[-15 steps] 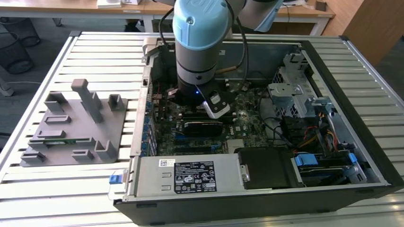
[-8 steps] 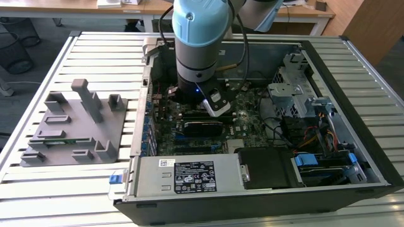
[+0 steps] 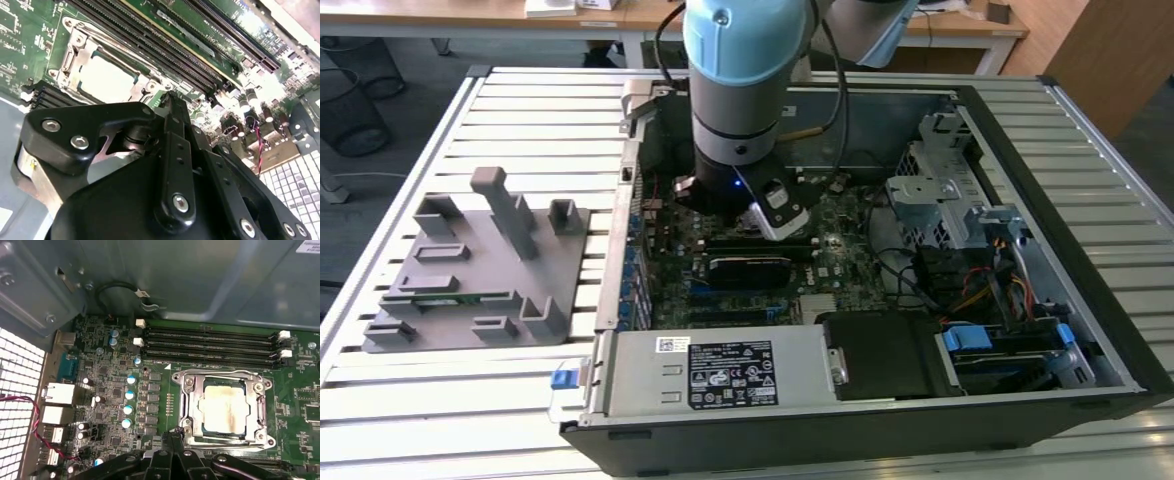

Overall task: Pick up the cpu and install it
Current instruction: 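Install the second cpu locking lever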

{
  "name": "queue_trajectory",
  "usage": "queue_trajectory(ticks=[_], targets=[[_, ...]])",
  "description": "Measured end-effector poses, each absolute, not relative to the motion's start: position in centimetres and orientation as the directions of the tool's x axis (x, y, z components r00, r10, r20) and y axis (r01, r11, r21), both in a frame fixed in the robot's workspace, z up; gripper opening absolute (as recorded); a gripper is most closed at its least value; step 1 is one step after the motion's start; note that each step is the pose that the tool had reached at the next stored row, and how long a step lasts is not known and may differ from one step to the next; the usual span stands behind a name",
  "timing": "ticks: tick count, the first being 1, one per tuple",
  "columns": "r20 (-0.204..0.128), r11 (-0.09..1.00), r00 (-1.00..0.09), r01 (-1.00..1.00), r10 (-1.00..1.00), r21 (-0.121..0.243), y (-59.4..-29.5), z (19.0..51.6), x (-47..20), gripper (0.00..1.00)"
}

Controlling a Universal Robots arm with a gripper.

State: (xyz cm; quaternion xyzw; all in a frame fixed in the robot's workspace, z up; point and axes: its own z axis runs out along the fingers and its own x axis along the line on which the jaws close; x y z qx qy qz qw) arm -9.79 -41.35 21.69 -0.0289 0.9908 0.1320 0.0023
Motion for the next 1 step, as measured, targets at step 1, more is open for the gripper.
queue_trajectory(ticks=[1], targets=[[-0.012, 0.963, -0.998, -0.058, -0.057, 0.262, -41.35, 21.7, -9.79, 0.11]])
